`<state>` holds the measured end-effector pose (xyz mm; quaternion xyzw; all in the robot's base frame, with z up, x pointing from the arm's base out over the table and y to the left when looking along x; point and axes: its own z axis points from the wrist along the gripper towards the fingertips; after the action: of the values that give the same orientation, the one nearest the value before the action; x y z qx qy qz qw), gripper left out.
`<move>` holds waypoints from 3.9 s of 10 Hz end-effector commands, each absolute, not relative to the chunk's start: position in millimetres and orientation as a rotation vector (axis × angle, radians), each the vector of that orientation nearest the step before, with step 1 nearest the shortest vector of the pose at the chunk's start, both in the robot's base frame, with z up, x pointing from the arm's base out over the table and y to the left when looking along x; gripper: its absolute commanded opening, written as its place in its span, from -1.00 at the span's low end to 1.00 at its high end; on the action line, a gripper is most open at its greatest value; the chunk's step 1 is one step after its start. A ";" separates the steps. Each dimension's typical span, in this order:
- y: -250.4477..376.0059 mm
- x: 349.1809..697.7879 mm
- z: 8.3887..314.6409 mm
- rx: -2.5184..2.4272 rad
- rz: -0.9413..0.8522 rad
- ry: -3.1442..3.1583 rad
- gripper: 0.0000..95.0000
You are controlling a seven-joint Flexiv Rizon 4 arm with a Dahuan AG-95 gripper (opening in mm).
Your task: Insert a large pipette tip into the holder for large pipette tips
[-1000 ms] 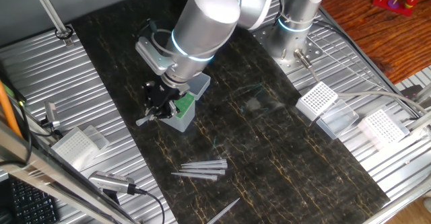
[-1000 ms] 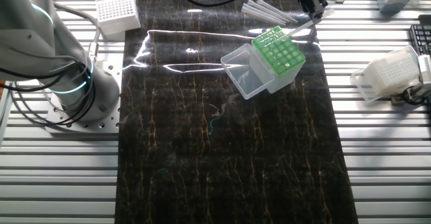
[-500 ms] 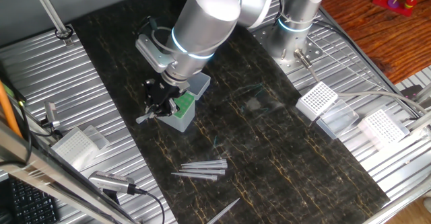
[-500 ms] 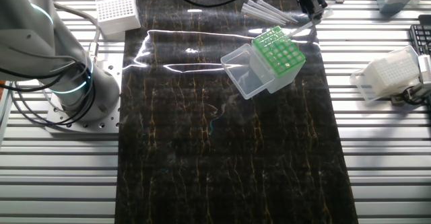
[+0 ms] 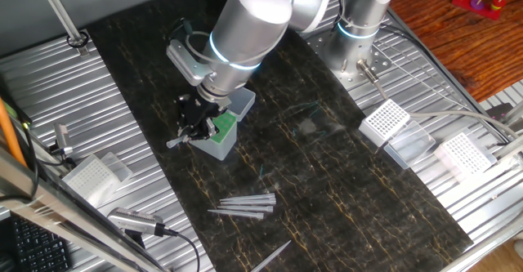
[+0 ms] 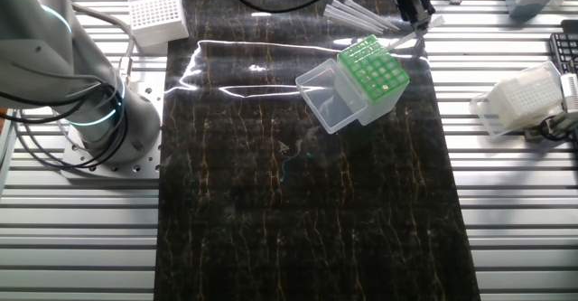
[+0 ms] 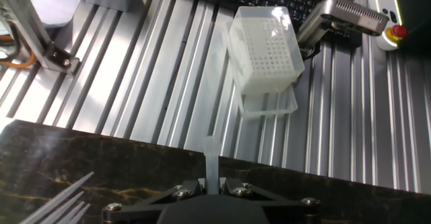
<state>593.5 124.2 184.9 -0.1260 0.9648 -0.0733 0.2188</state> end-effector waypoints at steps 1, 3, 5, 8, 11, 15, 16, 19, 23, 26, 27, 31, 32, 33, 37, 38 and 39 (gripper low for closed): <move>127.0 592.4 190.9 -0.293 -0.182 2.725 -1.00; 131.1 591.6 200.4 -0.252 -0.157 2.785 -0.60; 133.0 590.6 204.8 -0.232 -0.153 2.822 -0.60; 133.5 591.3 205.2 -0.217 -0.150 2.841 -1.00; 133.8 591.6 205.4 -0.223 -0.152 2.845 -1.00; 142.1 595.2 211.2 0.000 0.084 3.055 -1.00; 144.0 595.4 212.1 0.013 0.090 3.075 -1.00; 168.5 600.7 214.4 0.107 0.112 3.138 -0.60; 181.7 604.7 210.1 0.158 0.135 3.165 -0.60; 175.2 608.8 195.8 0.147 0.126 3.163 -0.60; 172.7 610.2 189.7 0.142 0.129 3.164 -0.60; 167.1 614.8 167.3 0.125 0.124 3.164 -0.60; 168.8 616.6 159.7 0.131 0.127 3.169 -0.60; 171.9 618.3 151.1 0.139 0.125 3.167 -0.60; 179.7 621.2 136.8 0.166 0.117 3.158 -0.60; 180.0 621.2 136.7 0.168 0.117 3.159 -0.60; 180.9 621.3 136.3 0.164 0.117 3.159 -0.60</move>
<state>620.7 180.9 136.2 0.0501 0.9980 0.0369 -0.0110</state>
